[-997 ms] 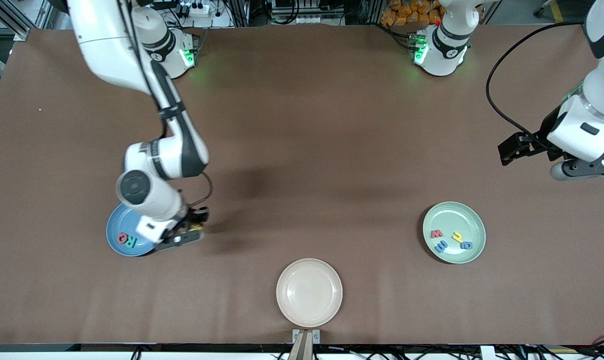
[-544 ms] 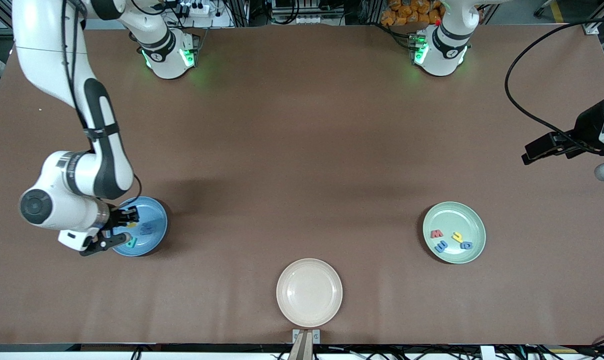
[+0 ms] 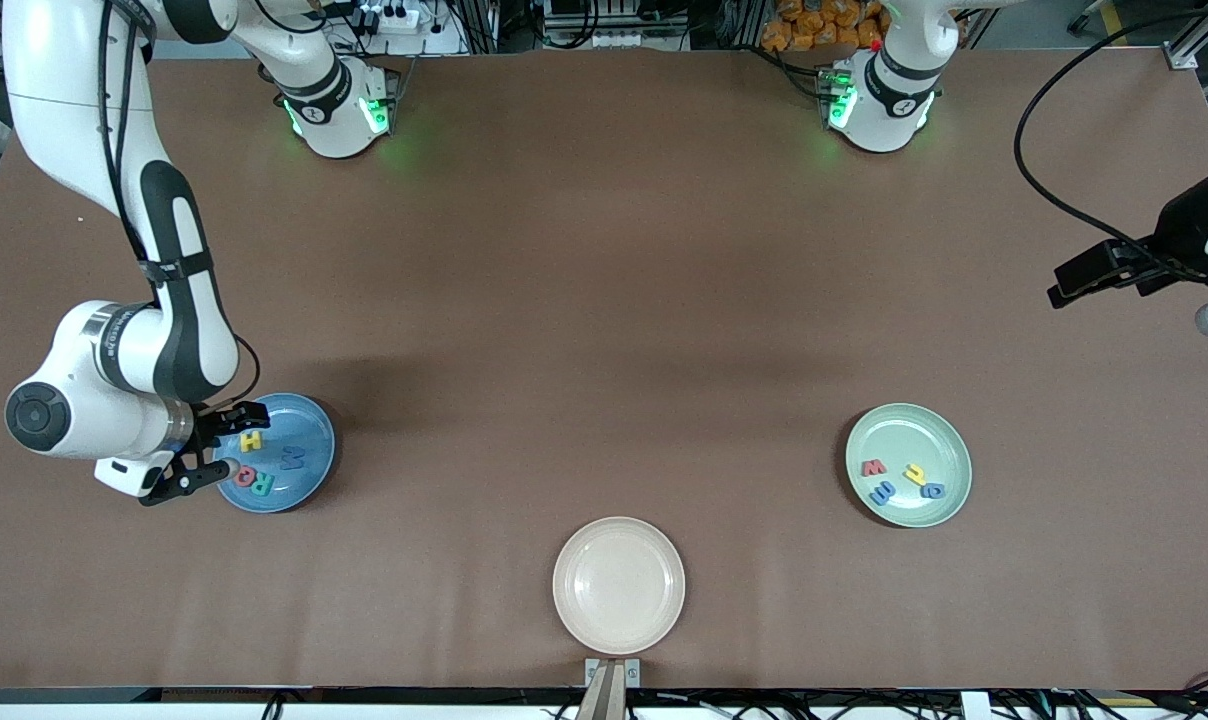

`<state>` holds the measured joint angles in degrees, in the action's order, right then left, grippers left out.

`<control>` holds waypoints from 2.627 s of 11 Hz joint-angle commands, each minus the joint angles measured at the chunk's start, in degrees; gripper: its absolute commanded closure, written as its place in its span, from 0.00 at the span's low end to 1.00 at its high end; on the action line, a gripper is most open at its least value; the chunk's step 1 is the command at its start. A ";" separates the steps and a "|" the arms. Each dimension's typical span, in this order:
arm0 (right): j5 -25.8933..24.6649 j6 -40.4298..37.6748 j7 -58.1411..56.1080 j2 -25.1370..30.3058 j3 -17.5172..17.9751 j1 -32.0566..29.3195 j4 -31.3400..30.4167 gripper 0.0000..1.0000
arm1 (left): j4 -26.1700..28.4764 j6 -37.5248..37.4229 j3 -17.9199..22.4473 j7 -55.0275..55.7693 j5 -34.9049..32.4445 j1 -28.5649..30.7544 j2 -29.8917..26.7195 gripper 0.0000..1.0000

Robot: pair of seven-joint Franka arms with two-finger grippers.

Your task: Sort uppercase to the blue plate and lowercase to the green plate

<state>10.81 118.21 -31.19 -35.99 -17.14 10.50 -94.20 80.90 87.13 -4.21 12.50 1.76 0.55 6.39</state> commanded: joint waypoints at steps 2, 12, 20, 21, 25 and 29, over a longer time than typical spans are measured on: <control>0.17 0.08 -0.45 5.11 0.00 0.93 -5.44 0.00 | 3.74 -0.29 2.71 -2.31 1.32 -0.20 -3.49 0.00; -12.49 0.19 17.39 32.54 13.97 -7.51 -16.30 0.00 | 3.74 -0.38 2.45 -2.40 1.23 -0.02 -2.96 0.00; -8.44 -19.58 25.89 35.64 13.97 -9.97 4.79 0.00 | 3.30 -0.82 2.36 -2.57 0.71 -0.46 -3.05 0.00; -8.88 -22.82 27.14 35.55 14.06 -9.88 6.56 0.00 | 3.21 -0.73 2.36 -2.57 0.44 -0.46 -3.05 0.00; -8.53 -30.49 28.81 34.32 13.97 -9.79 11.41 0.00 | 1.55 -0.47 1.75 -3.97 -3.15 -0.99 -2.79 0.00; -8.88 -30.59 28.82 34.40 13.97 -9.97 11.94 0.00 | 1.28 -0.38 1.49 -5.21 -3.52 -1.08 -2.79 0.00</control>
<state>1.46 88.98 -3.37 -0.59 -3.61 1.15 -84.31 82.39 87.04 -2.65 8.48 -0.53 -0.19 4.13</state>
